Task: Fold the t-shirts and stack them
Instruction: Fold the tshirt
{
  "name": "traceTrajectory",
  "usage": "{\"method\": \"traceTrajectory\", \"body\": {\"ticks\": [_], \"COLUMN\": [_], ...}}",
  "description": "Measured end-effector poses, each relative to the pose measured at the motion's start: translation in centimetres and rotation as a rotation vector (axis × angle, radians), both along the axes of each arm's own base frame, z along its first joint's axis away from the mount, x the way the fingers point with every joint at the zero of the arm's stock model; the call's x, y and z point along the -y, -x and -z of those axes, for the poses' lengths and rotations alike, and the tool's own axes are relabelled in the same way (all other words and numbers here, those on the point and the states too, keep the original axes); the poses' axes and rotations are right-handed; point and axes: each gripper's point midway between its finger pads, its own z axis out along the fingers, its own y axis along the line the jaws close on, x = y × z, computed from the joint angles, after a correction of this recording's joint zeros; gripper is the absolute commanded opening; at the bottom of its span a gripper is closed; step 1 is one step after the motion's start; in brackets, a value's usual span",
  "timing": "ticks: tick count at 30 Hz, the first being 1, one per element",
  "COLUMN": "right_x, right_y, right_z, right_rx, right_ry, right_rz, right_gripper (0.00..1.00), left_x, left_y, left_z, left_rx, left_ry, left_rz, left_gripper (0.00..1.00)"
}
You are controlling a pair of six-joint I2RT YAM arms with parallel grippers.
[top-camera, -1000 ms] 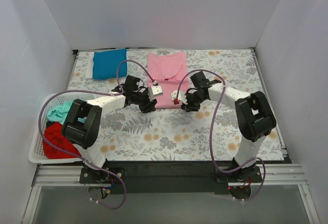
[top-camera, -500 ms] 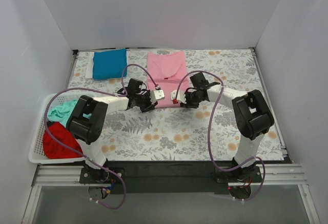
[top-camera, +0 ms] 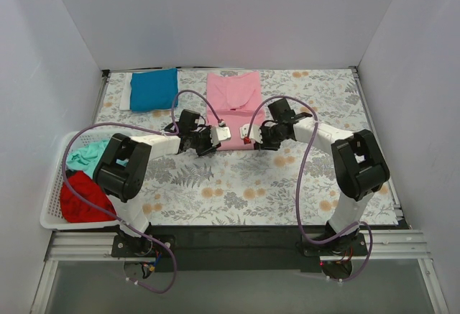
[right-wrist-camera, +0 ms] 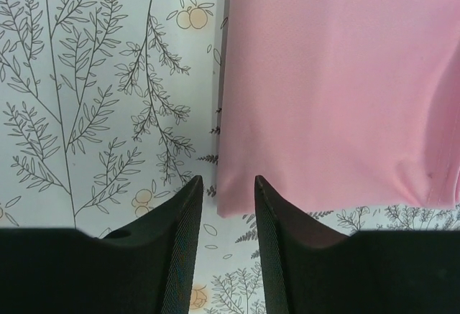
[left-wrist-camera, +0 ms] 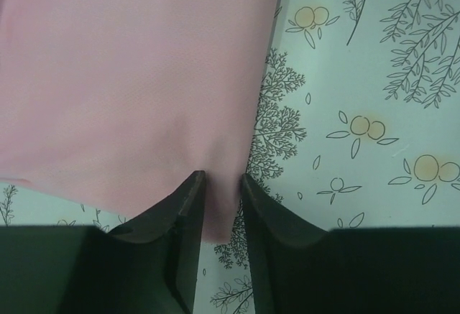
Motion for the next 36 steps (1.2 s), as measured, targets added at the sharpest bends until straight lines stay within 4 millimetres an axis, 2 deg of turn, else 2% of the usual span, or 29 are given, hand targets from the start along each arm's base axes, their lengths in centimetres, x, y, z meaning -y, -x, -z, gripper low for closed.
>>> {"method": "traceTrajectory", "body": {"ticks": [1,4,7,9,10,11,13,14,16,18,23,26,30,33,36], "right_x": [-0.1,-0.1,0.0,0.0,0.0,0.0,0.1,0.1,0.2,0.3,0.6,0.7,0.7,0.8,1.0], "right_y": [-0.1,-0.1,0.1,-0.1,-0.1,-0.1,-0.2,-0.3,-0.4,-0.6,-0.8,-1.8,-3.3,-3.2,-2.1], "right_z": [0.1,1.0,2.4,2.3,2.3,2.4,2.5,2.6,2.7,2.6,2.2,0.6,-3.0,-5.6,-7.6], "right_rx": [-0.001,-0.018,-0.043,-0.032,-0.032,-0.033,-0.031,-0.032,-0.029,-0.030,-0.049,-0.056,-0.005,0.029,0.048], "right_ry": [0.001,0.012,0.029,0.030,0.029,0.030,0.030,0.030,0.033,0.033,0.041,0.030,-0.010,-0.038,-0.059], "right_rz": [-0.002,-0.009,-0.019,-0.025,-0.026,-0.027,-0.027,-0.027,-0.026,-0.017,0.010,0.046,0.083,0.093,0.096], "right_gripper": [0.42,0.42,0.41,0.39,0.37,0.34,0.22,0.10,0.01,0.01,0.01,0.01,0.01,0.01,0.01], "left_x": [0.0,0.0,-0.1,-0.1,-0.1,-0.1,-0.2,-0.1,-0.1,-0.1,-0.2,-0.3,-0.4,-0.3,-0.4], "left_y": [-0.1,-0.3,-0.4,-0.3,-0.3,-0.3,-0.2,-0.2,-0.3,-0.4,-0.4,-1.0,-2.1,-1.9,-0.9], "left_z": [-0.1,-0.2,-0.2,-0.2,-0.2,-0.1,0.0,0.1,0.2,0.1,-0.3,-1.6,-4.2,-6.3,-8.0], "left_rx": [0.005,0.007,0.008,0.008,0.009,0.008,0.003,0.000,0.000,0.001,-0.034,-0.056,-0.031,-0.008,-0.001], "left_ry": [-0.001,-0.003,-0.006,-0.008,-0.009,-0.010,-0.014,-0.015,-0.020,-0.023,-0.027,-0.014,0.008,0.033,0.051], "left_rz": [-0.002,-0.009,-0.011,-0.010,-0.008,-0.007,-0.003,-0.001,0.004,0.008,0.001,-0.013,-0.025,-0.016,-0.003], "left_gripper": [0.32,0.36,0.36,0.34,0.33,0.26,0.18,0.10,0.05,0.00,0.00,0.00,0.00,0.00,0.00]}}
